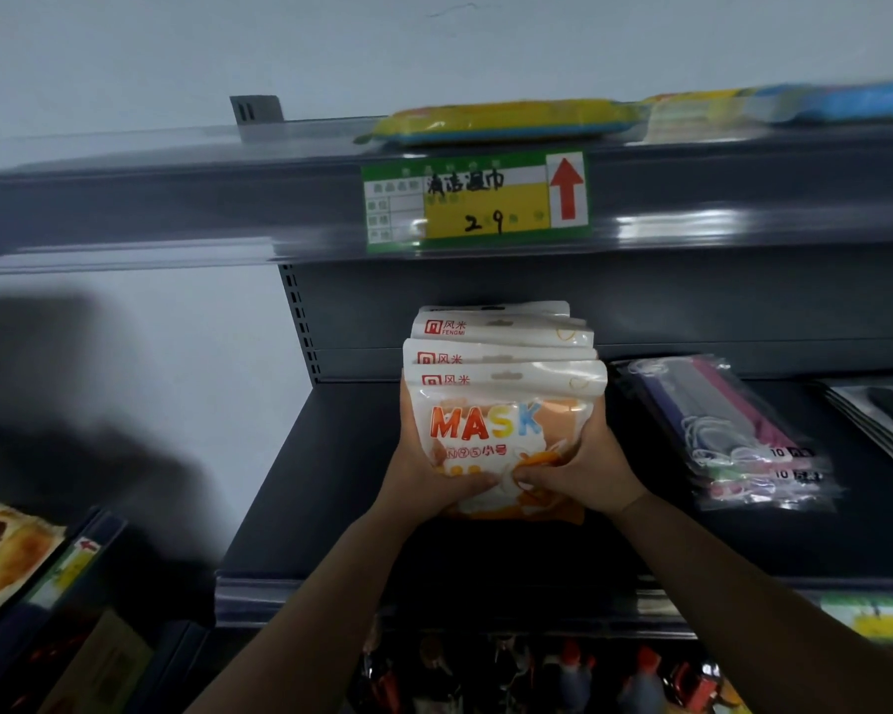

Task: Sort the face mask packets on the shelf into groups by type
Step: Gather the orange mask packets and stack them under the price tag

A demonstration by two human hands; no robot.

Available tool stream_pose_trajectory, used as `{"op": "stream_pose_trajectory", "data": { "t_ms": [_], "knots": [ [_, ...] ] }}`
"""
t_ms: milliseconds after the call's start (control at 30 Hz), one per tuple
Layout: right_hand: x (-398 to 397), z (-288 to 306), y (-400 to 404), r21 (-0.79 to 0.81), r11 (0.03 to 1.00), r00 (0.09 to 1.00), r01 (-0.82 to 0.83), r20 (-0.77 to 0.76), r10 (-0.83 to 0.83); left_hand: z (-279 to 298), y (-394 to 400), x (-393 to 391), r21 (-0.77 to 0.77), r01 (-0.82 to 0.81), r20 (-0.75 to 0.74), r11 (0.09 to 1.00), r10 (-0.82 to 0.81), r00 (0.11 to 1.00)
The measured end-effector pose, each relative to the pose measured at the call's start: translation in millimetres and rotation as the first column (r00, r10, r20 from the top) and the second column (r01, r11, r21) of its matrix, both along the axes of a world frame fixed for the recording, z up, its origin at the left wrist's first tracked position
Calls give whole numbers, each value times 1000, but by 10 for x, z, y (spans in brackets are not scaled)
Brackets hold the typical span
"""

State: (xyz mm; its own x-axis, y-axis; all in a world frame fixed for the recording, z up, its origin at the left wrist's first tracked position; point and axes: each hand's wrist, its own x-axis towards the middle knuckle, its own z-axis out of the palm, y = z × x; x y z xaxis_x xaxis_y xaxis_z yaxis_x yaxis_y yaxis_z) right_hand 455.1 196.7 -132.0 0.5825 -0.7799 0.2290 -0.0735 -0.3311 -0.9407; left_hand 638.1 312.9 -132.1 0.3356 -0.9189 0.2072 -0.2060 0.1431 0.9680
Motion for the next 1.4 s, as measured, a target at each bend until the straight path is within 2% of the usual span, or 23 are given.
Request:
{"op": "stream_pose_trajectory", "data": {
  "t_ms": [233, 367, 467, 533, 600, 767, 867, 967, 1067, 1133, 1167, 1200, 1233, 1267, 1300, 1333, 1367, 1400],
  "knots": [
    [61, 20, 70, 45, 999, 999, -8, 43, 7, -30, -5, 44, 8, 54, -33, 999, -54, 998],
    [117, 76, 151, 47, 999, 996, 15, 82, -19, 33, 9, 39, -46, 29, -42, 999, -31, 999],
    [184, 181, 161, 53, 998, 986, 15, 167, -23, 174, -7, 46, -97, -1, -60, 995, -5, 998],
    [247, 355, 119, 60, 998, 987, -20, 163, 10, 338, -34, 115, -49, 0, -94, 999, -5, 996],
    [343, 526, 27, 135, 989, 992, -62, 114, 47, 515, -87, 246, 44, 56, -132, 997, -50, 990],
    [545, 625, -64, 385, 923, 984, -7, -161, 75, 648, -223, 546, 418, 132, -254, 899, -24, 967],
    [622, 618, -60, 485, 872, 967, 64, -246, 66, 550, -260, 637, 445, 227, -366, 866, -55, 929],
    [697, 664, -80, 550, 831, 964, 90, -257, 66, 512, -310, 665, 424, 255, -421, 869, -60, 905],
    [718, 795, -26, 601, 798, 965, 43, -232, 122, 525, -385, 707, 452, 267, -454, 851, -38, 890],
    [713, 831, -39, 524, 840, 972, 139, -233, -15, 545, -427, 722, 475, 272, -464, 837, -25, 886],
    [713, 804, -48, 359, 907, 966, 222, -208, -154, 538, -445, 725, 479, 276, -471, 834, -22, 882],
    [678, 835, 57, 44, 956, 941, 290, -194, -277, 549, -450, 716, 482, 271, -470, 833, -15, 882],
    [631, 814, 190, -367, 889, 912, 274, -194, -362, 555, -461, 711, 493, 259, -467, 830, 2, 884],
    [599, 752, 351, -720, 680, 894, 138, -205, -398, 542, -478, 721, 513, 245, -457, 823, 20, 889],
    [584, 674, 505, -909, 414, 871, -39, -235, -432, 522, -500, 738, 536, 230, -442, 812, 38, 896],
    [581, 585, 645, -962, 187, 850, -198, -263, -456, 522, -512, 749, 561, 215, -419, 800, 49, 907],
    [595, 418, 680, -947, 9, 832, -321, -286, -476, 542, -516, 747, 571, 225, -413, 790, 40, 910],
    [612, 289, 715, -910, -121, 812, -398, -288, -508, 542, -537, 759, 570, 242, -417, 785, 23, 909]
  ]
}}
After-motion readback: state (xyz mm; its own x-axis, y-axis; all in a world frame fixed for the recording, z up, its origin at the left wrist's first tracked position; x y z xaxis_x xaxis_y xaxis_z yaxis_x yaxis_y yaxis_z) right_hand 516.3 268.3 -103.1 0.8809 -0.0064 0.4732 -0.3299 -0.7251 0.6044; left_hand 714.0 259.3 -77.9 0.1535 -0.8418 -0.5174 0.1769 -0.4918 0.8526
